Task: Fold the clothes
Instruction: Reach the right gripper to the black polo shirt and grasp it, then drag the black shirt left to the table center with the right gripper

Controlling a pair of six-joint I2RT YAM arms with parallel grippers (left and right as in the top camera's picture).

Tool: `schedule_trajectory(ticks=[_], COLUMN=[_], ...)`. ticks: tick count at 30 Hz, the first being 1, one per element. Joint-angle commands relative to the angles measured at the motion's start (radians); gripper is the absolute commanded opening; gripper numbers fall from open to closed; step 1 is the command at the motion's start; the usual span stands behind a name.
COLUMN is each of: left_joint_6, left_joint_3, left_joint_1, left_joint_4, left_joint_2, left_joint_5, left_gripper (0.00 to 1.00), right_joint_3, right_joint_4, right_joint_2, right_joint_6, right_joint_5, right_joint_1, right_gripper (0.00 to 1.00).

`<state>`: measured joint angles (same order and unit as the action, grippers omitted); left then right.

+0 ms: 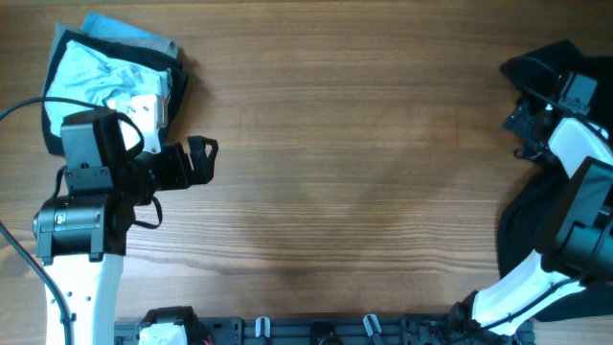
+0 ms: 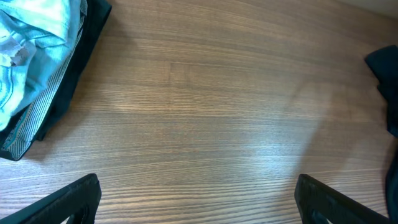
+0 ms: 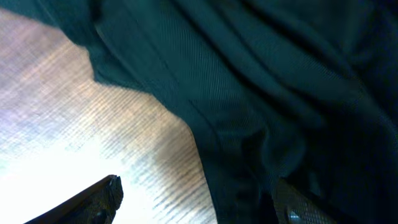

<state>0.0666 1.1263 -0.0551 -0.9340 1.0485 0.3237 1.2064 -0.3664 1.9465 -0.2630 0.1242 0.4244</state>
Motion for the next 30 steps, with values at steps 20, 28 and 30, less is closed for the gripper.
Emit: schedule_trajectory(ticks=[20, 28, 30], left_joint_6=[0.013, 0.013, 0.013], left_joint_3=[0.023, 0.080, 0.096], left_joint_1=[-0.002, -0.002, -0.002], left_joint_4=[-0.014, -0.013, -0.013], left_joint_2=[-0.009, -0.083, -0.110], left_joint_5=[0.016, -0.093, -0.138], left_gripper=[1.00, 1.00, 1.00], right_joint_3=[0.011, 0.011, 0.011], right_joint_4=[-0.007, 0.042, 0.056], right_joint_2=[0.022, 0.013, 0.013], right_joint_6=[0.079, 0.118, 0.140], right_joint_5=[-0.605, -0.586, -0.567], right_joint_1=[-0.340, -0.878, -1.020], right_gripper=[0.05, 0.04, 0.13])
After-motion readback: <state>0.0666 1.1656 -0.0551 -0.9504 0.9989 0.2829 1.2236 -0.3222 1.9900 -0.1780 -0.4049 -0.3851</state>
